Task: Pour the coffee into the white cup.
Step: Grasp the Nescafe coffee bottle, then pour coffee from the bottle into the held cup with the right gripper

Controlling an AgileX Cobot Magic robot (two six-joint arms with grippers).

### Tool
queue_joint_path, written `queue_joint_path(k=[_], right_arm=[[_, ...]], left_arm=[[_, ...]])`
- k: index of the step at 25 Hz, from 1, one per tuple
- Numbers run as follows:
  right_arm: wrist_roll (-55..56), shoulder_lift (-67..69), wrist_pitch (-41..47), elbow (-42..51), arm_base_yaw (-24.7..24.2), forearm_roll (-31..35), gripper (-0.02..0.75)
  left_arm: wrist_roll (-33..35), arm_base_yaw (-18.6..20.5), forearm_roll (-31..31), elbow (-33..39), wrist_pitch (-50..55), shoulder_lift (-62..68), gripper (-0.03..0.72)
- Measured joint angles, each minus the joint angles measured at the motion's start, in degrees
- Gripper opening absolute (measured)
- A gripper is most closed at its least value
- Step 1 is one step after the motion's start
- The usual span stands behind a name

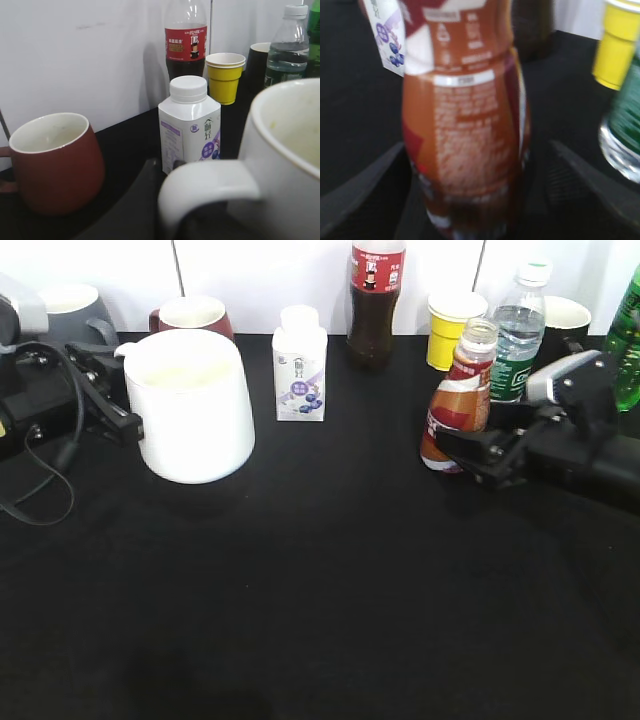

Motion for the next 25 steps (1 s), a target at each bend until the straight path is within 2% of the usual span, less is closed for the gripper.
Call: queue_joint_path(k=[5,9,15,18,22,25], right_arm=[[0.5,5.29,0.0,-6.06,2.77,0.09,0.614],[0.62,6.47,-0.18,-7.25,2.89,0.03,0.523],[4.23,4.93,0.85,-7.24,2.89,-0.35,0.522],[9.25,-2.44,0.52,-7.24,2.89,-0.41,0.522],[10.24,-2.79,-1.14,-7.24,2.89,-0.6,0.522],[6.83,-6.78,3.27,-7.24,2.89,-3.87,0.522]], left_arm=[[0.0,0.0,-0.39,0.0,0.0,0.0,0.044],[0.0,0.0,-0.39,0.0,0.0,0.0,0.044],[-0.05,-0.28,0.62,0.0,0.0,0.0,0.044],[-0.44,-5.79,1.38,0.0,0.0,0.0,0.044],[-0.65,-10.98,1.64,-1.81,1.98,0.0,0.044],[-0.99,-15.99,1.7,-5.26,6.79,0.0,0.044]])
